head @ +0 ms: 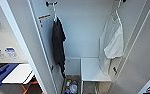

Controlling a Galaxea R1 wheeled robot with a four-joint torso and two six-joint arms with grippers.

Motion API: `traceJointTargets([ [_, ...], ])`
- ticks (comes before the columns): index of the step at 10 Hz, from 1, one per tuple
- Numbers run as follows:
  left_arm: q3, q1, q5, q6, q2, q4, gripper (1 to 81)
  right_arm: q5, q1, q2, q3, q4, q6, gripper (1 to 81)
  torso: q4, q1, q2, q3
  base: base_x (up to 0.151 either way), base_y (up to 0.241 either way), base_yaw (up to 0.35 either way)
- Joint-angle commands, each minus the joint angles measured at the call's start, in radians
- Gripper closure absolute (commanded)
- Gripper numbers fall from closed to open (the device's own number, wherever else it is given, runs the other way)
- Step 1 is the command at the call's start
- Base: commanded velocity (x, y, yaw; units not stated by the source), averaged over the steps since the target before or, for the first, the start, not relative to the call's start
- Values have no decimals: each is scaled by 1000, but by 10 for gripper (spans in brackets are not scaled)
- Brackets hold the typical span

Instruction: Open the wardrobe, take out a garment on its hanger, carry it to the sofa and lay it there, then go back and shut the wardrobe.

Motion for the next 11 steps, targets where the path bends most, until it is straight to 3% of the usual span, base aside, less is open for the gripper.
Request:
traceJointTargets([
  [1, -17, -34, -43, 38, -14, -47, 10, -38, 38, -11, 24, -30, 1, 10, 0, 0, 0, 0, 0, 0, 0],
  [3, -13, 10, -38, 43, -45, -33, 10, -41, 41, -11, 25, -31, 3, 10, 0, 0, 0, 0, 0, 0, 0],
  [4, -8, 50, -14, 55, -69, 127, 10, -41, 41, -11, 22, -28, 1, 10, 0, 0, 0, 0, 0, 0, 0],
  [5, 21, 90, -6, 38, -101, 371, 10, -41, 42, -8, 13, -26, 1, 10, 0, 0, 0, 0, 0, 0, 0],
  [7, 118, 133, 22, -35, -194, 673, 10, -43, 50, 7, -28, -31, 1, 10, 0, 0, 0, 0, 0, 0, 0],
  [9, 245, 169, 140, -56, -280, 886, 10, -50, 64, 13, -56, -80, -1, 10, 0, 0, 0, 0, 0, 0, 0],
  [11, 348, 213, 209, -59, -353, 1000, 10, -135, 94, 39, -102, -161, -1, 10, 0, 0, 0, 0, 0, 0, 0],
])
